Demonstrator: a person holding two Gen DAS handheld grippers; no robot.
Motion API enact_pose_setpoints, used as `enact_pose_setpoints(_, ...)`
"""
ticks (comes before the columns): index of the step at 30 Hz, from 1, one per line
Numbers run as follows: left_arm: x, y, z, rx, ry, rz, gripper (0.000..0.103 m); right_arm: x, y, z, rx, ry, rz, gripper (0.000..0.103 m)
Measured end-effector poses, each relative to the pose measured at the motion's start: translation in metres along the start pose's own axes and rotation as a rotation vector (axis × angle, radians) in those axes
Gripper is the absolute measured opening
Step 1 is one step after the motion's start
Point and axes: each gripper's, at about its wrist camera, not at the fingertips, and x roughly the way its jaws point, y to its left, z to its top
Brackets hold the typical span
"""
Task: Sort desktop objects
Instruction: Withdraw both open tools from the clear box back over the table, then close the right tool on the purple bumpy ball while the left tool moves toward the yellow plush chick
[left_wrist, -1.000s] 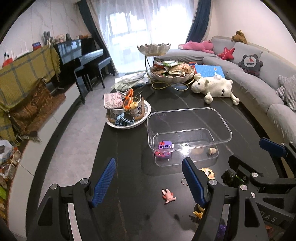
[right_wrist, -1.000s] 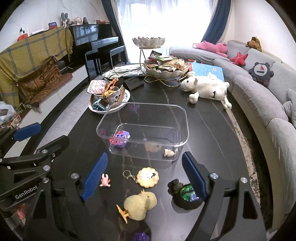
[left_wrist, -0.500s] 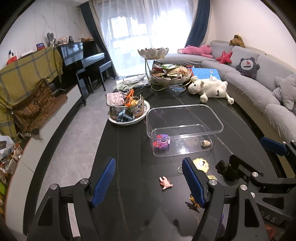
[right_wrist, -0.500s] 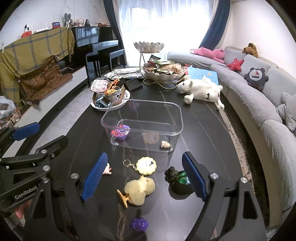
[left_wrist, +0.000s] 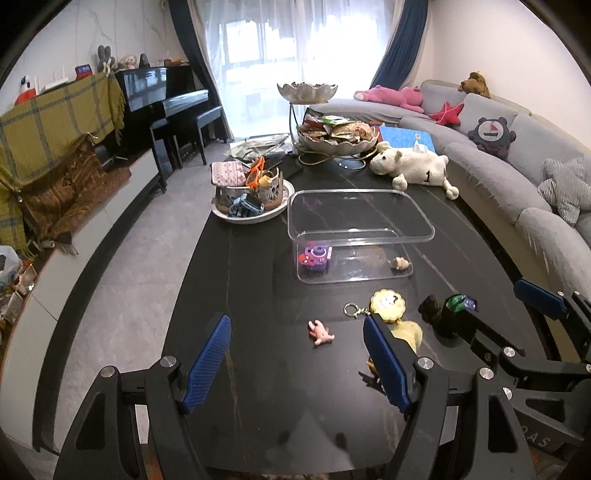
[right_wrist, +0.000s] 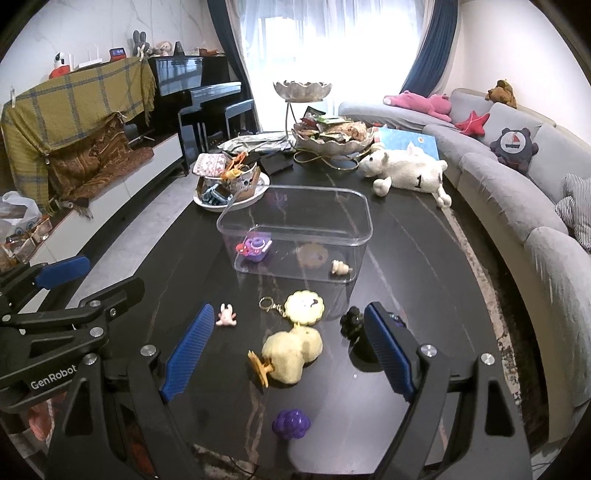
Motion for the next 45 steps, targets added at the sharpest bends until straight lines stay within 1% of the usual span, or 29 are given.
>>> enact_pose_setpoints(3,0.001,-0.002,-0.008,0.007,0.007,0.015,0.071,0.002,0.002,-0.009,-0.006,0.013,-0.006,0.082)
enact_pose_setpoints(11,0.006,-0.003,-0.028,0.001,0.032,0.014,0.071,0.007,0.002,-0.028,-0.004,0.046,-0.002,0.082)
enact_pose_setpoints(24,0.026,-0.004,-0.056,0.002,0.101,0.013,0.071,0.021,0.003,-0.059,0.000,0.094,0.008,0.082)
enact_pose_setpoints(31,0.046,-0.007,-0.074,0.012,0.173,0.020,0.071,0.036,0.003,-0.081,0.002,0.130,0.023,0.082)
enact_pose_setpoints(36,0.057,-0.010,-0.082,0.021,0.204,0.031,0.071,0.047,0.000,-0.093,0.012,0.146,0.029,0.082)
enact_pose_setpoints(45,0.069,-0.013,-0.094,0.023,0.232,0.021,0.071,0.057,-0.003,-0.105,0.023,0.175,0.033,0.082)
